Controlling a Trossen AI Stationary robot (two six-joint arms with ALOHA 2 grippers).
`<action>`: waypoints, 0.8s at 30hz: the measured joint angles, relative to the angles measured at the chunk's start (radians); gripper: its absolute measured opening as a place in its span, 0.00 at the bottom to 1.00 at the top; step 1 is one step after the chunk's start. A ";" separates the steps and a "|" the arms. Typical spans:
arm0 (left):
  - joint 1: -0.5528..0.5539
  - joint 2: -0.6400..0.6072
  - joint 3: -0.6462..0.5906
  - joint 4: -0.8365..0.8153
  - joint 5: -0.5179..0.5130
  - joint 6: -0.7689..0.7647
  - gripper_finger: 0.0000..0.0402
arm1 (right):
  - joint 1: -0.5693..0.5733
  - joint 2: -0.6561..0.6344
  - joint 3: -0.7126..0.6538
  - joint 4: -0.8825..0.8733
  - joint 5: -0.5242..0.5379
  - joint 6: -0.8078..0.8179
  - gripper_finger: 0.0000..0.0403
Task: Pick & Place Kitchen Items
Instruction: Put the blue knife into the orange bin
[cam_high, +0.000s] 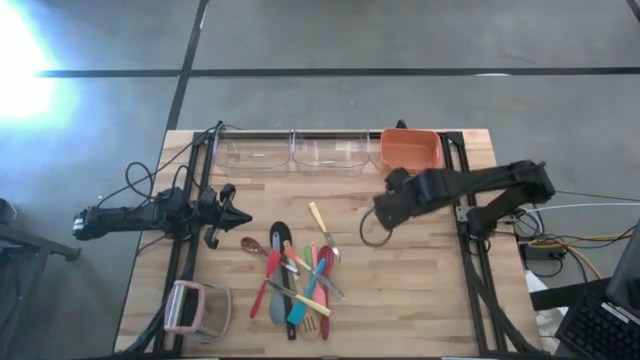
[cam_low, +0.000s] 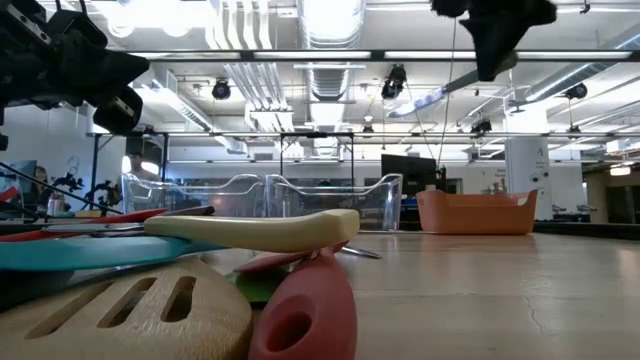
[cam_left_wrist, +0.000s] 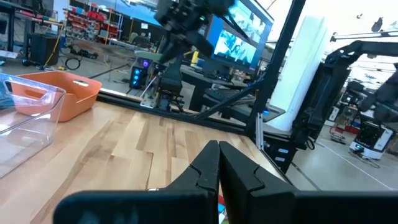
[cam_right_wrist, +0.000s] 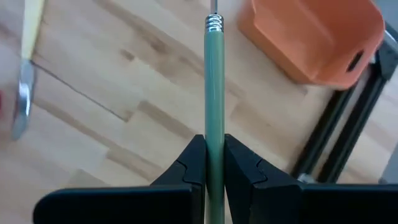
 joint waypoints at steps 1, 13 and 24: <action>0.000 0.000 0.000 0.001 0.000 0.000 0.03 | -0.028 -0.004 0.000 -0.002 -0.016 -0.049 0.05; 0.000 0.000 0.000 0.003 0.001 0.000 0.03 | -0.416 -0.043 -0.004 -0.006 -0.135 -0.595 0.05; 0.000 0.000 0.000 0.003 0.003 0.000 0.03 | -0.782 -0.056 -0.004 -0.006 -0.158 -0.984 0.05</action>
